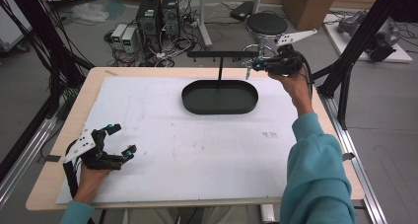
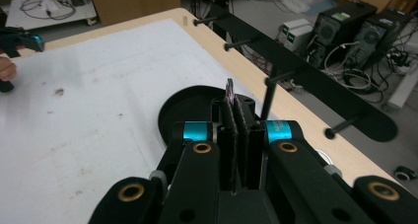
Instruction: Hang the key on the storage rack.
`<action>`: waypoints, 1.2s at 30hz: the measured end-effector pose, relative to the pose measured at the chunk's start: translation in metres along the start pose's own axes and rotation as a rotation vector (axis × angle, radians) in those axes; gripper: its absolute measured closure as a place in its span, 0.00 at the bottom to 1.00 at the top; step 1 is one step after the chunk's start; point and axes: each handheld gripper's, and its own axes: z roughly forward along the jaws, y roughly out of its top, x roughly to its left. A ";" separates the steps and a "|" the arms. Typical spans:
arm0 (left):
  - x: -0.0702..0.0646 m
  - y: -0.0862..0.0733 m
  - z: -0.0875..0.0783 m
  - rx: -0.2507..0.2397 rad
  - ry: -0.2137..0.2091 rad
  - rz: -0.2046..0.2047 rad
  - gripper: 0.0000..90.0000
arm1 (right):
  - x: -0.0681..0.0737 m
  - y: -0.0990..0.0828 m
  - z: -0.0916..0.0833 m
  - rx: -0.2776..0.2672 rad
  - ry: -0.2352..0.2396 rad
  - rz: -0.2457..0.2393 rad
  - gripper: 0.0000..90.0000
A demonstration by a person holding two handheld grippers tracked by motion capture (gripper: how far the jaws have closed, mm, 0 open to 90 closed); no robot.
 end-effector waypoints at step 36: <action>-0.003 -0.011 -0.004 -0.043 0.040 0.025 0.02 | -0.041 -0.003 0.021 0.110 -0.062 0.053 0.99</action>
